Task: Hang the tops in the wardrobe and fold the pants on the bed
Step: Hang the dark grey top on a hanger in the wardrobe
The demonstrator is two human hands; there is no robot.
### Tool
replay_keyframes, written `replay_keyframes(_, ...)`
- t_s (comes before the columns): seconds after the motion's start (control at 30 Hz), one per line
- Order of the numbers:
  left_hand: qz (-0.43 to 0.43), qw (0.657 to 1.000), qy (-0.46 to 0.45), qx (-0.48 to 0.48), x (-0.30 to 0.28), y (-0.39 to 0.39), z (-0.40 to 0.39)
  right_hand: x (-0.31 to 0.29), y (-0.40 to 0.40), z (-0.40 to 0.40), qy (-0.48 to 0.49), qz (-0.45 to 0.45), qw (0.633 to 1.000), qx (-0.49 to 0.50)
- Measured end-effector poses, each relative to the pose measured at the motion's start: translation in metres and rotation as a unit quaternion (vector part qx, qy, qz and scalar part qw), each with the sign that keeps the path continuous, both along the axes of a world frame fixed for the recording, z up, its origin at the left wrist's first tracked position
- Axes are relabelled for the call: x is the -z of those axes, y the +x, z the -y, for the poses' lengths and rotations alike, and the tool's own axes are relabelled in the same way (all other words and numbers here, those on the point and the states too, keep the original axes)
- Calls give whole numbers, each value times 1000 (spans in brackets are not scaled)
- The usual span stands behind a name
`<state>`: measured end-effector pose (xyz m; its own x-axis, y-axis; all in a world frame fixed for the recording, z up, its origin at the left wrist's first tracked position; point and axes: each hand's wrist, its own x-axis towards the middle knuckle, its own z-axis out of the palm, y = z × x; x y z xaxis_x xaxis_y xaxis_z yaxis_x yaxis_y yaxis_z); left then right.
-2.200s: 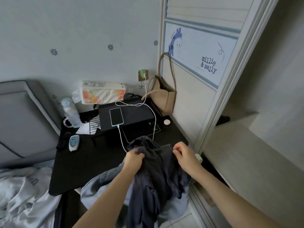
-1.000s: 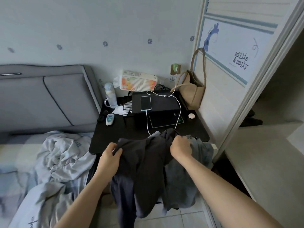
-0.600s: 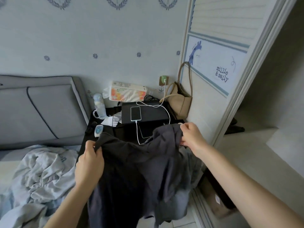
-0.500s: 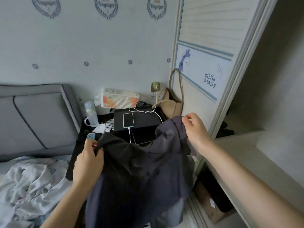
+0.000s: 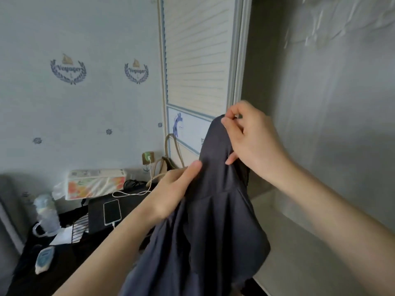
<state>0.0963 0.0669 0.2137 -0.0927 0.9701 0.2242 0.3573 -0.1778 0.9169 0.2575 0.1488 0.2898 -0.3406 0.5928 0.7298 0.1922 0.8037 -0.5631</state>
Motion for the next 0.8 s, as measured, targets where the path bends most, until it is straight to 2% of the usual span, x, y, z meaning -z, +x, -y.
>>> replay_keyframes(0.13, -78, 996, -13, 28, -35, 51, -21, -35, 14, 7, 61, 23, 998, 20)
replay_keyframes(0.2, -22, 999, 9, 40, -40, 74, -34, -47, 21, 6, 108, 63, 991, 41)
replay_keyframes(0.27, 87, 996, -3, 32, -38, 86, -42, -50, 32, 0, 110, 95, 987, 64)
replay_keyframes(0.43, 311, 944, -111, -19, -24, 77, -53, -23, 74, -26, -6, 69, 992, 104)
replay_keyframes(0.5, 361, 921, -144, -33, -23, 72, -59, -5, 88, -32, -34, 105, 984, 143)
replay_keyframes(0.53, 369, 915, -159, -36, -23, 70, -61, 6, 93, -33, -67, 153, 972, 167)
replay_keyframes(0.6, 373, 911, -171, -38, -23, 67, -65, 29, 98, -36, -160, 288, 926, 185)
replay_keyframes(0.67, 375, 910, -173, -31, -23, 63, -70, 49, 98, -37, -246, 383, 881, 130)
replay_keyframes(0.73, 371, 912, -176, -9, -23, 59, -73, 66, 96, -42, -309, 373, 874, 37)
replay_keyframes(0.8, 357, 916, -181, 9, -23, 56, -75, 76, 97, -46, -373, 302, 877, -23)
